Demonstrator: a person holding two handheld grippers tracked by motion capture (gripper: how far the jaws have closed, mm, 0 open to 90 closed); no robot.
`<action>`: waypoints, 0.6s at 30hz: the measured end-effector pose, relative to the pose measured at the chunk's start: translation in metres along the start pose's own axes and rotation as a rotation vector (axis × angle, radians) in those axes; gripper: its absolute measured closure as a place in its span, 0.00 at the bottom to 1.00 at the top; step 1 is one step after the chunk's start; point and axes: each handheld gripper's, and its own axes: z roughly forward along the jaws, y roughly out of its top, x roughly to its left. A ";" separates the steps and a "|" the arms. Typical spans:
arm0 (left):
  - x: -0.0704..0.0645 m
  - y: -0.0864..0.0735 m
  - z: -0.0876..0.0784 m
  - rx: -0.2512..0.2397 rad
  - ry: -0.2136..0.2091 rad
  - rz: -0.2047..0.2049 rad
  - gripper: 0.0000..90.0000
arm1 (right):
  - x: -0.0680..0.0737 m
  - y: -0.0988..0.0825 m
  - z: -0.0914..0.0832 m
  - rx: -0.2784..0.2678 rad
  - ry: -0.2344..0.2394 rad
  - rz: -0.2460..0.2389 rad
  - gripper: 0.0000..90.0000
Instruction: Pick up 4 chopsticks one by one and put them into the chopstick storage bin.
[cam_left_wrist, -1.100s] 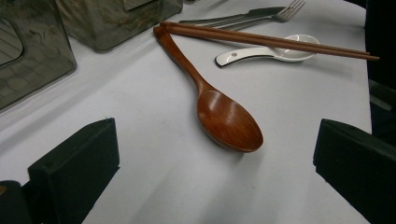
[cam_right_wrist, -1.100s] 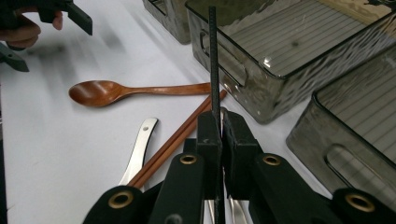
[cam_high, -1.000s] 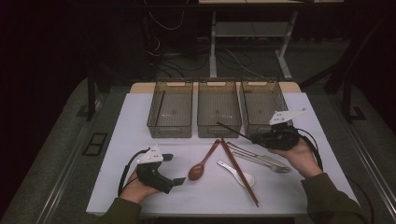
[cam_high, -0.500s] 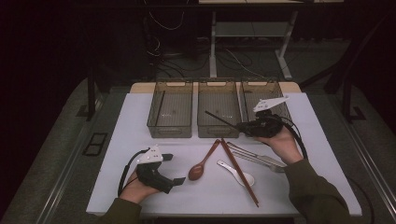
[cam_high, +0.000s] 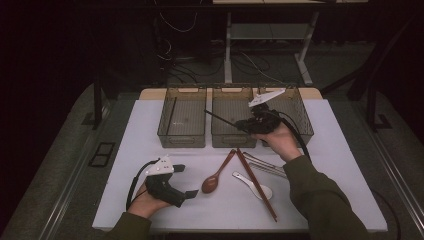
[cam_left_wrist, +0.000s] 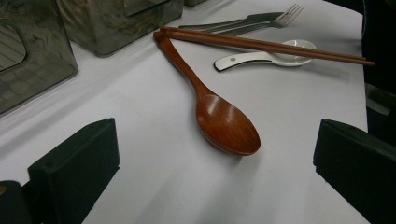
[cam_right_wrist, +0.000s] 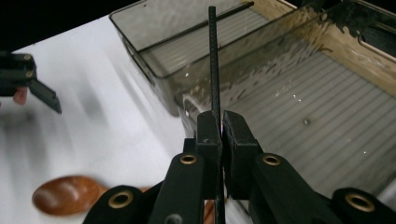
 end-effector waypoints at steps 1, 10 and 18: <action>0.000 0.000 0.000 0.001 0.000 0.001 0.00 | 0.000 0.003 0.003 0.002 0.002 0.001 0.95; 0.000 0.000 -0.001 -0.004 0.000 0.000 0.00 | -0.002 0.032 0.035 0.023 -0.017 0.014 0.95; 0.001 0.000 -0.001 -0.006 0.000 0.004 0.00 | -0.004 0.054 0.065 0.046 -0.031 0.032 0.95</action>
